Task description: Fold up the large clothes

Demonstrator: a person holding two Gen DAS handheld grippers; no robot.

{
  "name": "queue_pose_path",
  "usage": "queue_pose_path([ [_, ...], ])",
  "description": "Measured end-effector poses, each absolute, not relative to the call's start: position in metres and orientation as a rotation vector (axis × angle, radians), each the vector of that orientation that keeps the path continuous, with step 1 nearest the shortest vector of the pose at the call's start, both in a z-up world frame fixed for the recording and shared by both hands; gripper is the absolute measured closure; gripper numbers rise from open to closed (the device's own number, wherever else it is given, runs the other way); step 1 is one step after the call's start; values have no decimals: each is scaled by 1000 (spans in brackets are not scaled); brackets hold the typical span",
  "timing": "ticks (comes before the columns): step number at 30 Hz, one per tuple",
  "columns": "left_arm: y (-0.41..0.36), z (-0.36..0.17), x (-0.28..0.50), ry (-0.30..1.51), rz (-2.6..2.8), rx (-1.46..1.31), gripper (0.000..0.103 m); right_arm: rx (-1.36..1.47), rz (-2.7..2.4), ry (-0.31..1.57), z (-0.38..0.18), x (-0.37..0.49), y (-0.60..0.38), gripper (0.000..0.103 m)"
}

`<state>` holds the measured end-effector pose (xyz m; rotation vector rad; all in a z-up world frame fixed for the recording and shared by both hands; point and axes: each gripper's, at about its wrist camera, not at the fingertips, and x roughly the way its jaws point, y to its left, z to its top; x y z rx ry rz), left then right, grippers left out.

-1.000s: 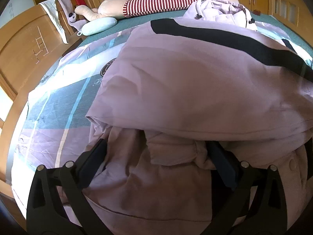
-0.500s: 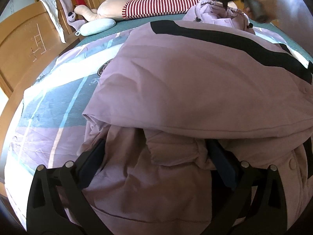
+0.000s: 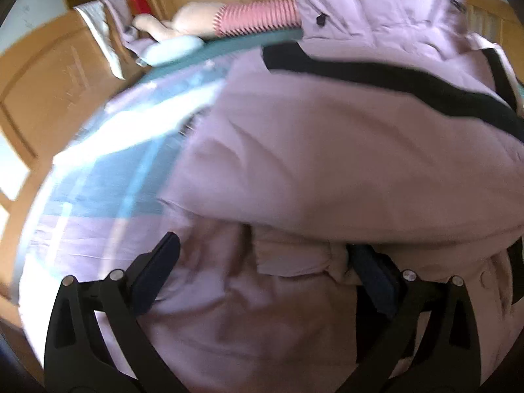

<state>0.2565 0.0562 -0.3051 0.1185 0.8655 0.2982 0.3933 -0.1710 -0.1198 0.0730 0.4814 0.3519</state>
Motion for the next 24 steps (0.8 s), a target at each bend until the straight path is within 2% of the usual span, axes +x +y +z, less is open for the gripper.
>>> queue_pose_path([
  [3, 52, -271, 247, 798, 324, 163, 2, 129, 371, 639, -153, 334, -194, 97],
  [6, 62, -246, 240, 802, 328, 141, 2, 55, 296, 748, -189, 298, -196, 80],
  [7, 68, -241, 237, 805, 322, 126, 2, 28, 252, 790, -201, 286, -199, 52],
  [8, 73, -236, 234, 810, 323, 114, 2, 17, 196, 823, -211, 274, -203, 31],
  [9, 82, -237, 234, 854, 347, 124, 2, 15, 170, 833, -215, 266, -205, 27],
  [12, 110, -242, 237, 944, 366, 70, 2, 9, 110, 919, -222, 250, -208, 27],
  [14, 130, -243, 239, 977, 391, 7, 2, 122, 138, 912, -212, 239, -208, 27],
  [18, 167, -231, 237, 947, 442, -103, 2, 450, 413, 915, -189, 228, -185, 17],
  [19, 173, -228, 237, 936, 450, -116, 2, 502, 451, 909, -185, 231, -179, 6],
  [20, 175, -226, 240, 930, 447, -124, 2, 552, 480, 911, -181, 233, -172, 1],
  [24, 163, -220, 233, 895, 363, -128, 2, 589, 371, 1066, -205, 260, -139, 1],
])
